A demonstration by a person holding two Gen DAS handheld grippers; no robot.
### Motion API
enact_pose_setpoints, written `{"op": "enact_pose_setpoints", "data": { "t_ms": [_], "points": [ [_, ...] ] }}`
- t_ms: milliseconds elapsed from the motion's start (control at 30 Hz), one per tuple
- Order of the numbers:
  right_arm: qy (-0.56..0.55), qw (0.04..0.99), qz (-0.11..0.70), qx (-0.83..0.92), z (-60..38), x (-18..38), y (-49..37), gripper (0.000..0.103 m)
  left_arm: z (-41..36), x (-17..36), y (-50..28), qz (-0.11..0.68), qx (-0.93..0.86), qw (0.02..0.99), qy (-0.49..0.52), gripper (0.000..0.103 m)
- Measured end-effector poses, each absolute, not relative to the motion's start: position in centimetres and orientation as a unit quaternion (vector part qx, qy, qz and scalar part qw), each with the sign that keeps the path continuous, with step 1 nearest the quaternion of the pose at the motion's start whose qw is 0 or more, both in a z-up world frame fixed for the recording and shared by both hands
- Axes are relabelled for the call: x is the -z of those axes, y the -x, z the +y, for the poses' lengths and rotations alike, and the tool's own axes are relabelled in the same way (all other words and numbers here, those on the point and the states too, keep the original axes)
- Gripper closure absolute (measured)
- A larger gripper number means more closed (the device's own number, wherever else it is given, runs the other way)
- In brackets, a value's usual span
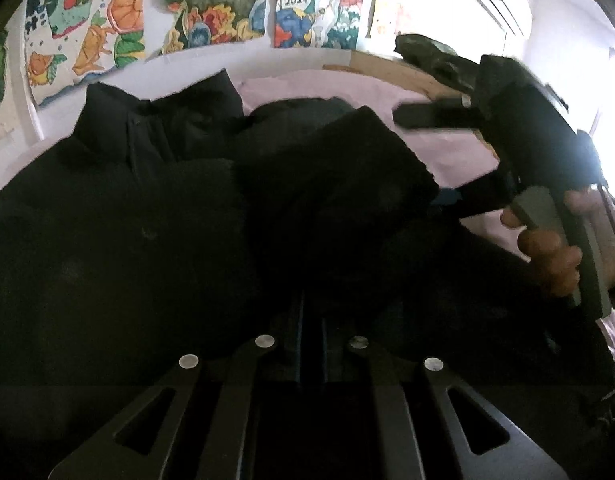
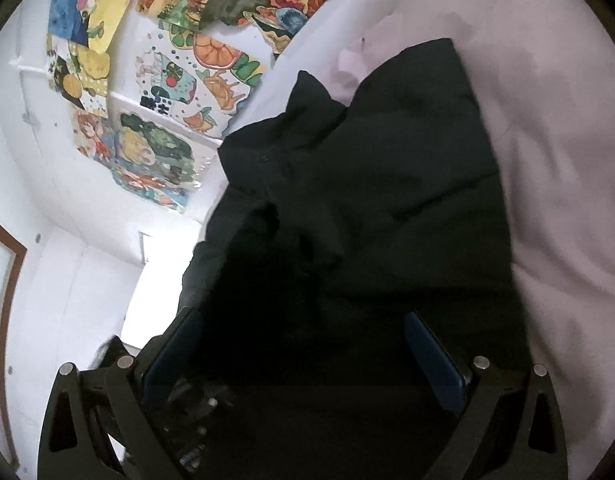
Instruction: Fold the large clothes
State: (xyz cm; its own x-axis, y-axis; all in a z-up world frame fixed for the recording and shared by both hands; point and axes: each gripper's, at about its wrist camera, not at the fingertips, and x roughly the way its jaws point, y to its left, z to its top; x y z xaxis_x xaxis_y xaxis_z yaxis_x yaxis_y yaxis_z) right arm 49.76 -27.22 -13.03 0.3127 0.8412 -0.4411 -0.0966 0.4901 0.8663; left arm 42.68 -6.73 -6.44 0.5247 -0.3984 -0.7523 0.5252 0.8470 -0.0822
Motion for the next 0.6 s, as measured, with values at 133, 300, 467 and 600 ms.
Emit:
{"op": "enact_pose_setpoints", "data": {
  "t_ms": [133, 300, 467, 600],
  "points": [
    [-0.421, 0.697, 0.479, -0.329, -27.4, 13.3, -50.3, 0.000, -6.8, 6.4, -41.9, 0.402, 0.269, 0.872, -0.076, 0.094],
    [-0.421, 0.698, 0.486, -0.314, -27.4, 13.5, -50.4, 0.000, -7.2, 5.7, -41.0, 0.387, 0.310, 0.866, -0.070, 0.027],
    [-0.370, 0.720, 0.504, -0.299, -26.2, 13.4, -50.1, 0.001, -7.3, 4.7, -39.8, 0.364, 0.303, 0.877, -0.084, 0.025],
    [-0.339, 0.738, 0.511, -0.282, -25.7, 13.6, -49.7, 0.011, -4.9, 3.2, -39.1, 0.361, 0.271, 0.892, -0.032, 0.025]
  ]
}}
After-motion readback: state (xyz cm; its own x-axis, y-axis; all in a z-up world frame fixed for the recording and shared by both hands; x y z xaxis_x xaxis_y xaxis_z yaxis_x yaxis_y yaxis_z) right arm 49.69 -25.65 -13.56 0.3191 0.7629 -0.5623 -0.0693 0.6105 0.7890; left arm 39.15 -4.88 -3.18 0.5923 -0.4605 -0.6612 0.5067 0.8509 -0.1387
